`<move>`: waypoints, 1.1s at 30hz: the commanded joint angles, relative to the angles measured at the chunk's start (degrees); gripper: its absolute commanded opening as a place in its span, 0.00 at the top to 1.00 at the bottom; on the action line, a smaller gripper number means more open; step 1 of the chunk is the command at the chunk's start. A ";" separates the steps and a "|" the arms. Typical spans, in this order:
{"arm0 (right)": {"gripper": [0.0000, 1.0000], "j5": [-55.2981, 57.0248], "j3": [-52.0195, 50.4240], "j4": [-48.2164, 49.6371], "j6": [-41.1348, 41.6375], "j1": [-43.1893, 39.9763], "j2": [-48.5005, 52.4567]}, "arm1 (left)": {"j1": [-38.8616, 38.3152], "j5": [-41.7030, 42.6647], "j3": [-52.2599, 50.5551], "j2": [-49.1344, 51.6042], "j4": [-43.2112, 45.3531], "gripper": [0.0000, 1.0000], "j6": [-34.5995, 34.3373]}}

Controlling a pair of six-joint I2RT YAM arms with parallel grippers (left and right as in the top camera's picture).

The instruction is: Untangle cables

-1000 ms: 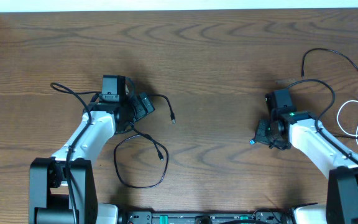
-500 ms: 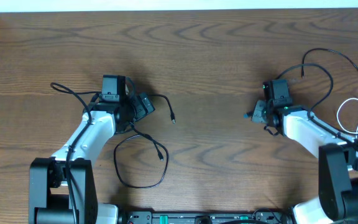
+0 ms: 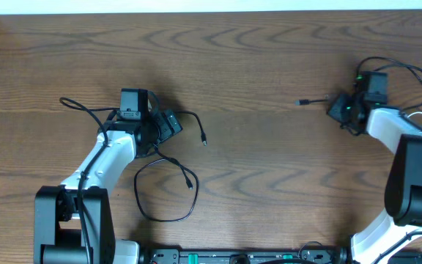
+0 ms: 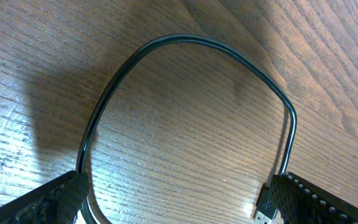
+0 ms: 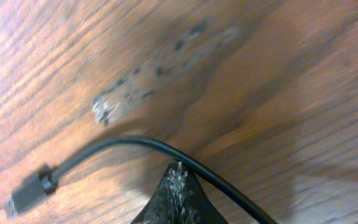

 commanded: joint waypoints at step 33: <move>0.99 -19.74 -3.19 8.26 -3.52 7.08 7.19 | 0.24 -0.59 0.61 -0.59 -0.17 0.02 0.37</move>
